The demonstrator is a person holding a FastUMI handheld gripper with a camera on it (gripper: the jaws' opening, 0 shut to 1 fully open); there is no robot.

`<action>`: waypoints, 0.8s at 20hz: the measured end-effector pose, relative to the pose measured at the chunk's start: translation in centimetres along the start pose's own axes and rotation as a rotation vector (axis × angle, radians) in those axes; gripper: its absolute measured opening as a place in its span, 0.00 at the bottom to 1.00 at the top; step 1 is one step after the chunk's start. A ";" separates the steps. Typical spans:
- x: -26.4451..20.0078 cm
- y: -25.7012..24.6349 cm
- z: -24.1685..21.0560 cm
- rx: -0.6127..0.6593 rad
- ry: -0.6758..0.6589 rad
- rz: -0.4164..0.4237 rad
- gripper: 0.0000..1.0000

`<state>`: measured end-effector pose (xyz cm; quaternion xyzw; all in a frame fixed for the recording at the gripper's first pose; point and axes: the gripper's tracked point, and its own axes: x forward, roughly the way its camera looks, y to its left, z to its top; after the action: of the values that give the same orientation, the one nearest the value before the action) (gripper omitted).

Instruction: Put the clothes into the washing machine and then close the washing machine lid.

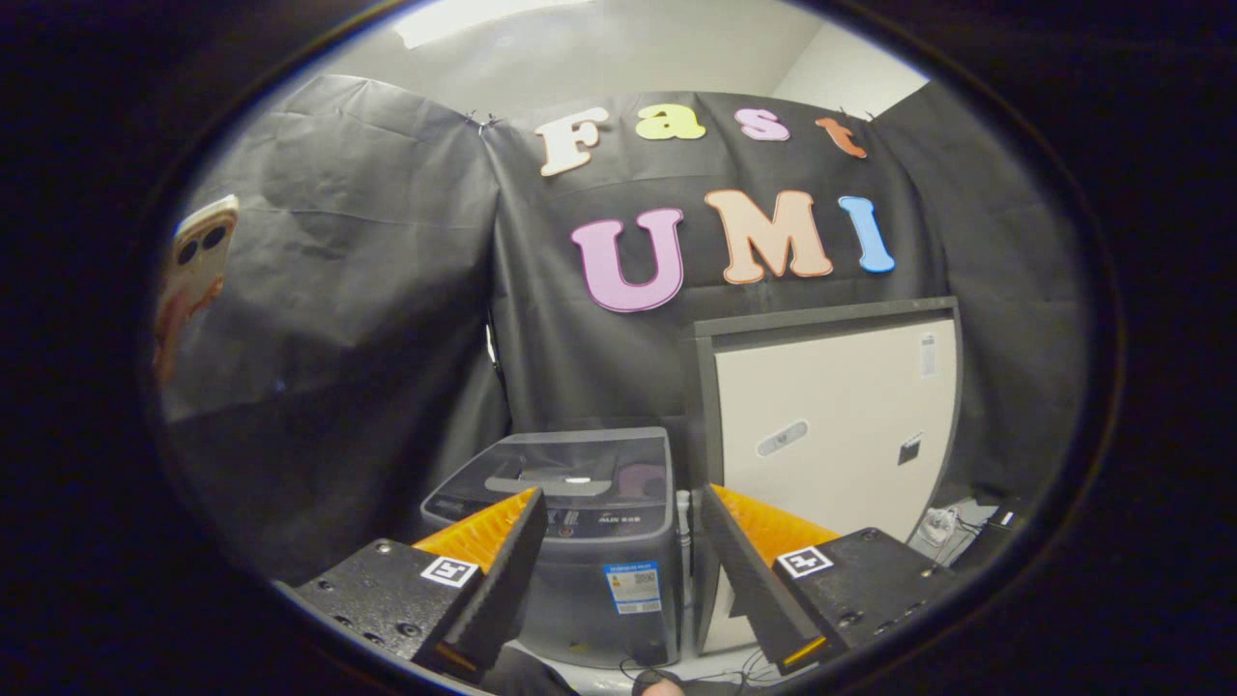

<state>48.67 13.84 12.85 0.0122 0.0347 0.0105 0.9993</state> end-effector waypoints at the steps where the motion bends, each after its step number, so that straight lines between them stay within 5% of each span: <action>1: -0.3 -0.5 -0.4 -0.010 0.005 -0.007 0.97; 9: -2.0 -0.3 -1.9 0.129 -0.022 -0.024 0.97; 16: -3.8 -0.7 -3.5 0.065 0.005 -0.022 0.97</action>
<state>44.61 13.12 9.59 0.0444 0.0378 -0.0014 0.9983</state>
